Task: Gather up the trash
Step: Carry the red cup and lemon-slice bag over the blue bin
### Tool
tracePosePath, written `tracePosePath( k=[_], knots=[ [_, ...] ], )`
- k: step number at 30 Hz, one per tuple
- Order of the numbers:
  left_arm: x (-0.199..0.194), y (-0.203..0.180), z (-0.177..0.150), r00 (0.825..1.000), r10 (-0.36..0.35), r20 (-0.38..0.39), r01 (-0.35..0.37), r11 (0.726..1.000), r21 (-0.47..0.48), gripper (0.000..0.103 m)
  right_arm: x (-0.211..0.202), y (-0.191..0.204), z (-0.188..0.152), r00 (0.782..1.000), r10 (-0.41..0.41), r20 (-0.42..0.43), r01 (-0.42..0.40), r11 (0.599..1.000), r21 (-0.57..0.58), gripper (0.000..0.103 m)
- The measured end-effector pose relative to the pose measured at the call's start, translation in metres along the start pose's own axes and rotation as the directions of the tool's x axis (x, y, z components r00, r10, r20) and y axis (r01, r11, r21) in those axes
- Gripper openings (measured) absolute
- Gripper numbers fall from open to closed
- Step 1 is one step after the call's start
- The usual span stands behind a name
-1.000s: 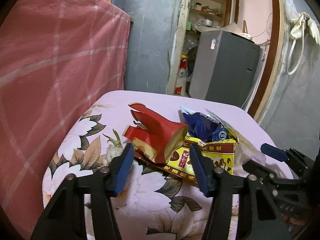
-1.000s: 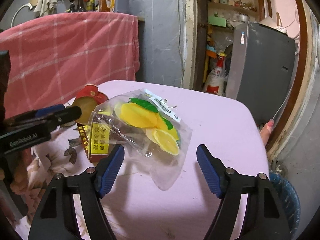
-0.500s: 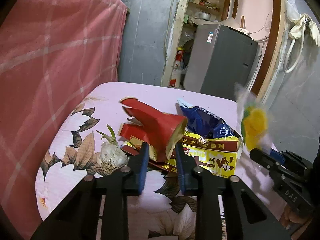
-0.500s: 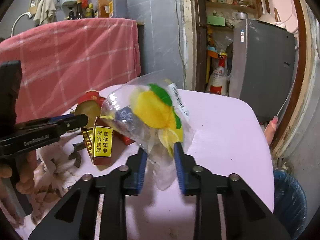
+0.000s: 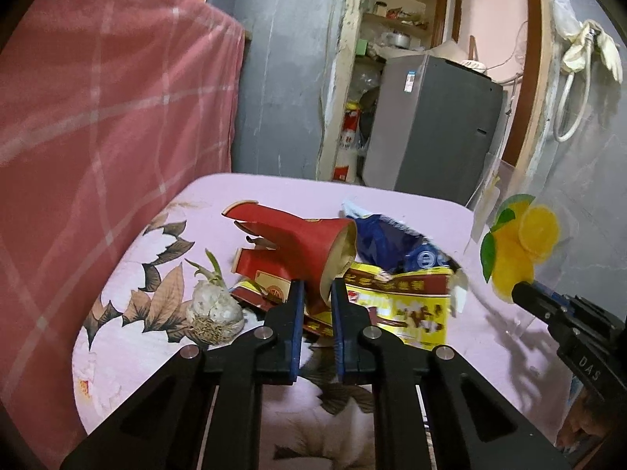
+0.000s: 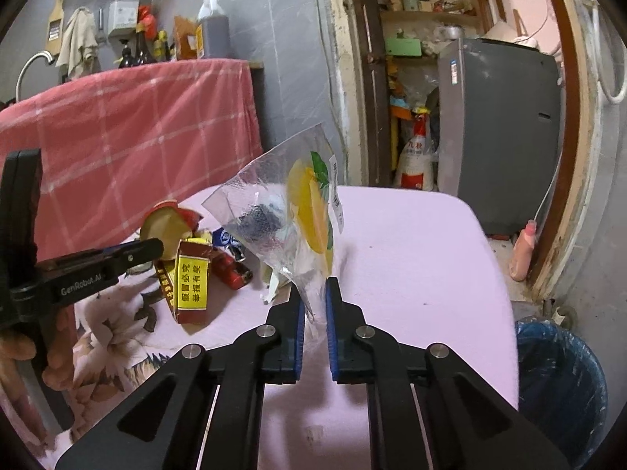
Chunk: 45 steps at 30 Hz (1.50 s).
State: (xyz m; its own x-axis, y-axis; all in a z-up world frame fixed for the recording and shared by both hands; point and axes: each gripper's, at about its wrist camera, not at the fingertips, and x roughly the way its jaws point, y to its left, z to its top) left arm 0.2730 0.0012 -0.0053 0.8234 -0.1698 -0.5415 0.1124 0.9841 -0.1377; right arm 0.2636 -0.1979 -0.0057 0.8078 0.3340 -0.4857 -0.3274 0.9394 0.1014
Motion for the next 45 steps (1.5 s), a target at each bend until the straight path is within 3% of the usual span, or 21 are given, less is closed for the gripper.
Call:
tracePosePath(
  k=[9,16,28,35,39,45],
  knots=[
    [-0.032,-0.035,-0.015,0.991,0.008,0.134,-0.016,0.998,0.061,0.010,-0.035,-0.005,-0.002,0.993,-0.049,0.108,0.050,0.999,-0.014,0.006],
    [-0.055,-0.072,-0.022,0.976,-0.042,0.215,0.020,0.995,0.100,0.010,-0.069,-0.017,-0.005,0.978,-0.099,0.184,0.102,0.995,-0.006,0.006],
    [-0.074,-0.175,-0.038,0.936,-0.191,0.295,0.150,0.976,0.155,0.010,-0.149,-0.072,-0.028,0.915,-0.285,0.286,0.281,0.958,0.057,0.006],
    [-0.066,-0.238,-0.045,0.923,-0.300,0.242,0.263,0.949,0.172,0.010,-0.179,-0.119,-0.054,0.888,-0.389,0.246,0.368,0.921,0.129,0.006],
    [-0.051,-0.272,-0.049,0.910,-0.391,0.138,0.365,0.913,0.180,0.010,-0.189,-0.146,-0.070,0.886,-0.421,0.196,0.389,0.903,0.182,0.006],
    [-0.026,-0.303,-0.055,0.919,-0.393,0.038,0.380,0.907,0.179,0.010,-0.189,-0.178,-0.086,0.894,-0.430,0.123,0.391,0.885,0.252,0.006]
  ],
)
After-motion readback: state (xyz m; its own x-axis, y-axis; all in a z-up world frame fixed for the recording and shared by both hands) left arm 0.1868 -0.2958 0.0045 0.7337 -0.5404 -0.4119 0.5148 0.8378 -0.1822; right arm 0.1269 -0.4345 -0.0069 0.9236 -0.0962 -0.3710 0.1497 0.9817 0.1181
